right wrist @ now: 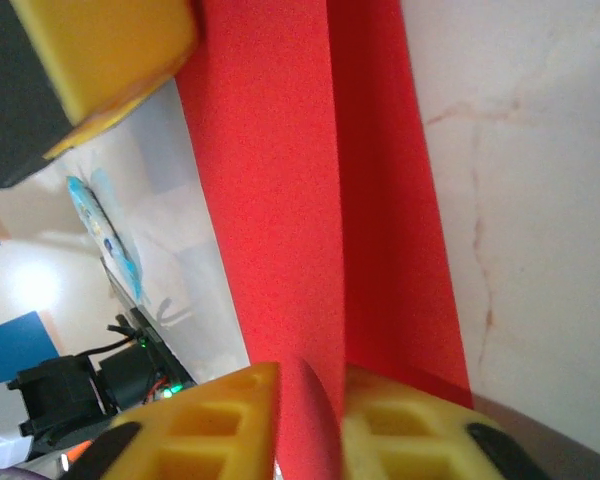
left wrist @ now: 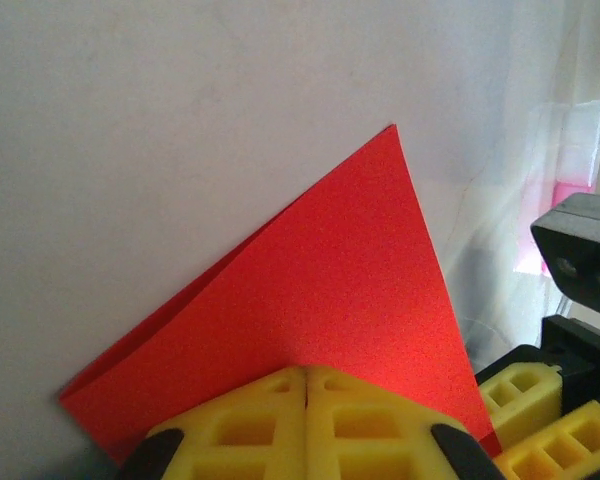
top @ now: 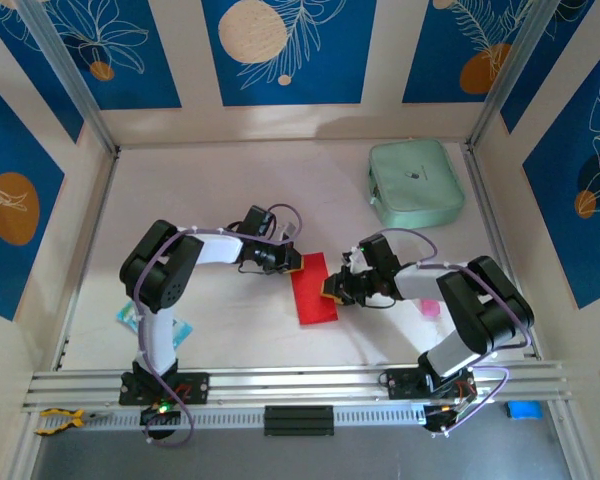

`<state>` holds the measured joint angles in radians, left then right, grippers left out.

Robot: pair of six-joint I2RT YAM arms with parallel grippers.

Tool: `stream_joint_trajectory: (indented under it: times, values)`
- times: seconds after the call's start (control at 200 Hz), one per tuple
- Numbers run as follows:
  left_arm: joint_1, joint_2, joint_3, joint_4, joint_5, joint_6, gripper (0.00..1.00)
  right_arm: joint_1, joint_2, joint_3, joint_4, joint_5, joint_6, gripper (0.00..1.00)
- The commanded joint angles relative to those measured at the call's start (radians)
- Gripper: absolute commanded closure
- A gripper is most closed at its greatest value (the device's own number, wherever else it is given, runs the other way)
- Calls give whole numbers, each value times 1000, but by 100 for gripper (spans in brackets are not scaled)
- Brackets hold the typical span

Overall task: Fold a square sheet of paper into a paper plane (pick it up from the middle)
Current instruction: Fold the triangle a second time at the center of the table.

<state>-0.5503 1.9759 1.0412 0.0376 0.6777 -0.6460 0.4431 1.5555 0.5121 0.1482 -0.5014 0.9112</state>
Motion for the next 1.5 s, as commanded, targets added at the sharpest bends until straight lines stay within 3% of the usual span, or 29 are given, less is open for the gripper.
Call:
stream_joint_trajectory:
  times: [0.0, 0.2, 0.245, 0.285, 0.48, 0.81, 1.035, 1.205, 1.355, 1.495]
  values:
    - [-6, -43, 23, -37, 3, 26, 83, -13, 23, 21, 33, -48, -23, 87]
    - [-16, -134, 6, -45, -34, 34, 61, -14, 21, 5, 65, -5, 5, 95]
    - [-19, -161, -3, -44, -47, 42, 41, -18, 9, -3, 61, 23, 17, 96]
    - [-24, -189, -10, -48, -61, 52, 35, -20, -4, -14, 60, 56, 40, 96]
    - [-32, -360, -97, -30, -156, 84, 35, -15, -64, -58, 79, 134, 119, 96]
    - [-26, -606, -193, -135, -334, 183, 36, 3, -126, -50, 1, 122, 89, 96]
    - [-12, -788, -292, -185, -438, 235, 30, 35, -149, -52, -40, 163, 83, 95]
    - [-9, -901, -396, -115, -487, 249, 30, 81, -165, -55, -50, 197, 105, 95]
    - [-8, -998, -475, -85, -519, 215, 0, 106, -167, -22, -103, 220, 94, 94]
    - [-7, -1089, -526, -105, -526, 225, 0, 120, -156, -25, -83, 205, 93, 93]
